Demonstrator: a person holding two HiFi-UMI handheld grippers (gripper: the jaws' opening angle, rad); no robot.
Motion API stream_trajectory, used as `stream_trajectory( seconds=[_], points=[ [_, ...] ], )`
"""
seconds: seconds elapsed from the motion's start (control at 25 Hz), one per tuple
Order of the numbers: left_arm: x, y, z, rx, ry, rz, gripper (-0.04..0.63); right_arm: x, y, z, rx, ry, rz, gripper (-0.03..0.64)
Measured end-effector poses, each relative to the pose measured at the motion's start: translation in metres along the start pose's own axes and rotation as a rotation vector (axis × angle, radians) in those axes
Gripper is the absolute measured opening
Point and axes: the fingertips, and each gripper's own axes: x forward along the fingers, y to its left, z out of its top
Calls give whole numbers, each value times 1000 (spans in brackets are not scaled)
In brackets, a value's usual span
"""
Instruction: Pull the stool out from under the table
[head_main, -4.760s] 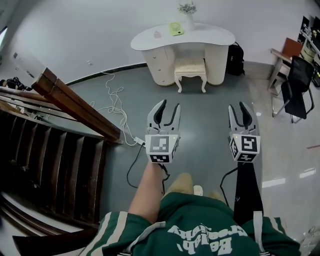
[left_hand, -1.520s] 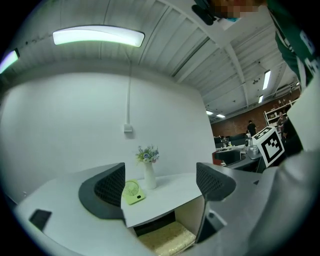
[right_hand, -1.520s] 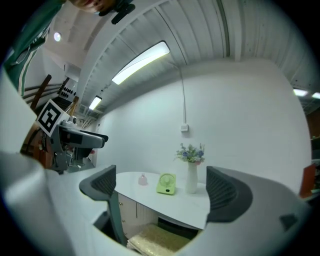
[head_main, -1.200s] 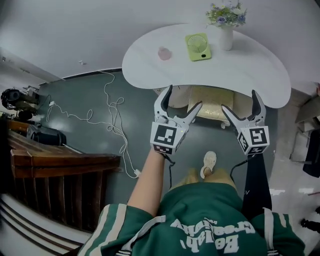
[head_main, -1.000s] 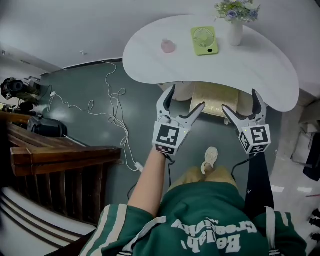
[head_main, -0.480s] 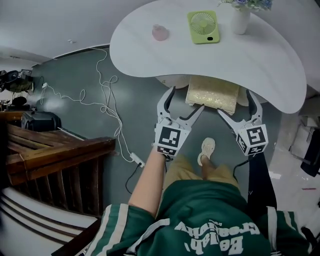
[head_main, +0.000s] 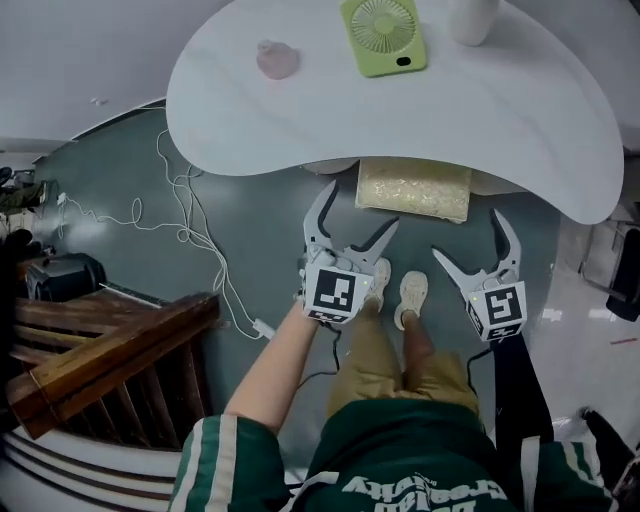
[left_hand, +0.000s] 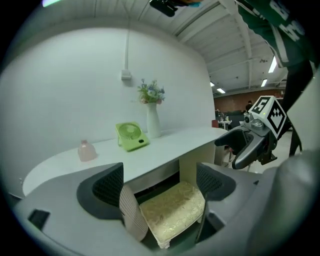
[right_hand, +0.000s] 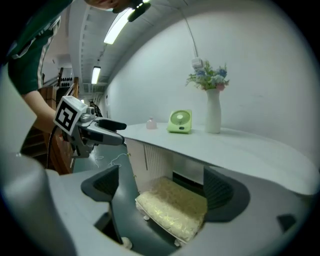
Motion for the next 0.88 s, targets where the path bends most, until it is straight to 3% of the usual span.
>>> stream_trajectory(
  seconds=[0.24, 0.4, 0.56, 0.88],
  points=[
    [43, -10, -93, -51, 92, -116, 440, 34, -16, -73, 11, 118, -52, 541],
    [62, -14, -142, -72, 155, -168, 440, 50, -32, -105, 73, 146, -122, 538],
    [82, -16, -176, -61, 206, -209, 440, 70, -42, -130, 130, 160, -167, 532],
    [110, -25, -236, -56, 269, -268, 440, 94, -50, -184, 124, 233, -218, 532]
  ],
)
